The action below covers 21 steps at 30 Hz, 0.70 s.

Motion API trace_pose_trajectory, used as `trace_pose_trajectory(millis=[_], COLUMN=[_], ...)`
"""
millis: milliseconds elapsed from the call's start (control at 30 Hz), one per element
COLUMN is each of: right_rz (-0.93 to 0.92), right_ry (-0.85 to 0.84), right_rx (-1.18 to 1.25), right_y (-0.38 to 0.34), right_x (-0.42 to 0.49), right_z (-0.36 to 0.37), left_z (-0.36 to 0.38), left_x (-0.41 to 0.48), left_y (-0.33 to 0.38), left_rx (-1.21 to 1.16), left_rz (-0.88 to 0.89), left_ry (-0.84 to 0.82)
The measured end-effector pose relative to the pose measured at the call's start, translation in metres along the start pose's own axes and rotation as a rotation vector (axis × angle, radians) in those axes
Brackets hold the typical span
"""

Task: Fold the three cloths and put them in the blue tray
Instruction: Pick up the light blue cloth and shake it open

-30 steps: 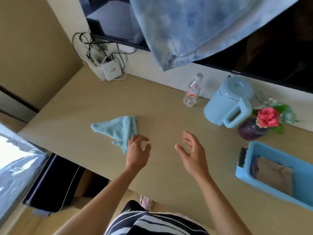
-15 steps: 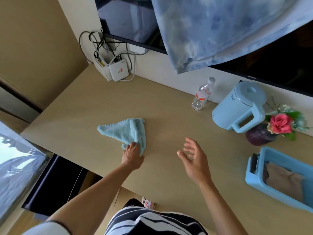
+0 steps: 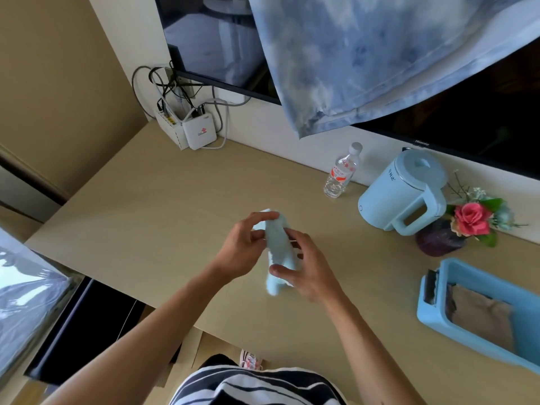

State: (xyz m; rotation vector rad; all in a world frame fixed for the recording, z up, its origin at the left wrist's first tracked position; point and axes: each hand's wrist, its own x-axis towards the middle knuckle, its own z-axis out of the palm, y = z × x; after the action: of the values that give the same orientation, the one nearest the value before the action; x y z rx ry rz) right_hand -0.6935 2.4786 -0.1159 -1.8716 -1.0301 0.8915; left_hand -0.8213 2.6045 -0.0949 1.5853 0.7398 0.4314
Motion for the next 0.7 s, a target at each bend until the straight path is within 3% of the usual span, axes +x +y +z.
trace_pose_trajectory(millis=[133, 300, 500, 700], right_rz=[-0.002, -0.042, -0.055, -0.057], right_ry=[0.107, 0.247, 0.239, 0.144], right_rx=[0.035, 0.112, 0.215, 0.292], right_y=[-0.016, -0.025, -0.040, -0.057], right_x=[-0.004, -0.008, -0.011, -0.019], right_z=[-0.008, -0.031, -0.060, -0.081], left_z=[0.013, 0.025, 0.030, 0.031], left_x=[0.001, 0.011, 0.025, 0.031], left_y=[0.026, 0.042, 0.052, 0.064], left_rx=[0.012, 0.383, 0.557, 0.504], left_rz=[0.079, 0.361, 0.428, 0.421], left_ry=[-0.034, 0.035, 0.077, 0.017])
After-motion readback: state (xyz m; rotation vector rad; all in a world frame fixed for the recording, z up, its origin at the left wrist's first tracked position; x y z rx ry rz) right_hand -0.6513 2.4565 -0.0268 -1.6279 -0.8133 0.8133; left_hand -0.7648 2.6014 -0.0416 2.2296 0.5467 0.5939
